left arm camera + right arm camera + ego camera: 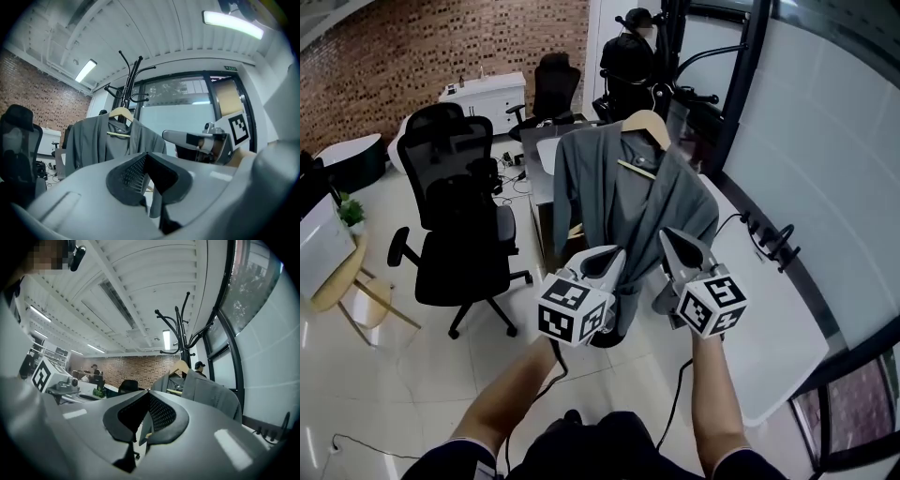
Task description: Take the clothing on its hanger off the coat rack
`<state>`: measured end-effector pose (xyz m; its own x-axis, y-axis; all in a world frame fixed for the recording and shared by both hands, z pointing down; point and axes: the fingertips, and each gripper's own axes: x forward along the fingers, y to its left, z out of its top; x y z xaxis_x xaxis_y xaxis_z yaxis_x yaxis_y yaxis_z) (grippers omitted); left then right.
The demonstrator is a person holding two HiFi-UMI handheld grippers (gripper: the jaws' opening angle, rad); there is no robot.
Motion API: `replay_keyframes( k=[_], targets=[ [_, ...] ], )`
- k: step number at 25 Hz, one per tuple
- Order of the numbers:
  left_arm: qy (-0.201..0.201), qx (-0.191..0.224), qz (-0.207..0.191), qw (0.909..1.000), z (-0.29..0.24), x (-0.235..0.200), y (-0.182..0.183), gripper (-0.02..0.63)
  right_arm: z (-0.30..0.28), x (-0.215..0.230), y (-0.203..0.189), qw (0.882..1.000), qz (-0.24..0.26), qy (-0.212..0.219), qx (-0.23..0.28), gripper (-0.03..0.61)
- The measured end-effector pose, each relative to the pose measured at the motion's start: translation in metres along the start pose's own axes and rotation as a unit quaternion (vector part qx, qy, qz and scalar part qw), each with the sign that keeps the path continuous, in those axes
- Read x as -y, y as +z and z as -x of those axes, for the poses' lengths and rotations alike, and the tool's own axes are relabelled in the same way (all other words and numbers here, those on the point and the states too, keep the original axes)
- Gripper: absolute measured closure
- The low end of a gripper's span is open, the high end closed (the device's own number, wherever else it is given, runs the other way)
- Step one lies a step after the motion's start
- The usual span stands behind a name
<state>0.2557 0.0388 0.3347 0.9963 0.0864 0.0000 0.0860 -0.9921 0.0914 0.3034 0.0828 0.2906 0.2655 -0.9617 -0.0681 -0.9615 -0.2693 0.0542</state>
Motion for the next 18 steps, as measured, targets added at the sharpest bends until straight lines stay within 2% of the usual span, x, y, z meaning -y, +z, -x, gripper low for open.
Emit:
replay_keyframes(
  k=[6,11,14,18],
  targets=[
    [0.001,-0.004,-0.002,1.0000,-0.031,-0.016,0.006,0.601,-0.025,0.040,0.013,1.000,0.020,-0.016,0.000,0.577],
    [0.009,-0.005,-0.003,0.9999,-0.058,-0.022,0.015,0.601,-0.041,0.078,0.031,0.998,0.057,-0.028,-0.004,0.573],
    [0.015,-0.010,-0.003,0.9998,-0.069,-0.023,0.016,0.601,-0.048,0.093,0.042,0.997,0.079,-0.022,-0.009,0.563],
    [0.016,-0.021,-0.008,0.9996,-0.083,-0.018,0.014,0.601,-0.061,0.109,0.053,0.994,0.110,-0.009,-0.025,0.517]
  ],
)
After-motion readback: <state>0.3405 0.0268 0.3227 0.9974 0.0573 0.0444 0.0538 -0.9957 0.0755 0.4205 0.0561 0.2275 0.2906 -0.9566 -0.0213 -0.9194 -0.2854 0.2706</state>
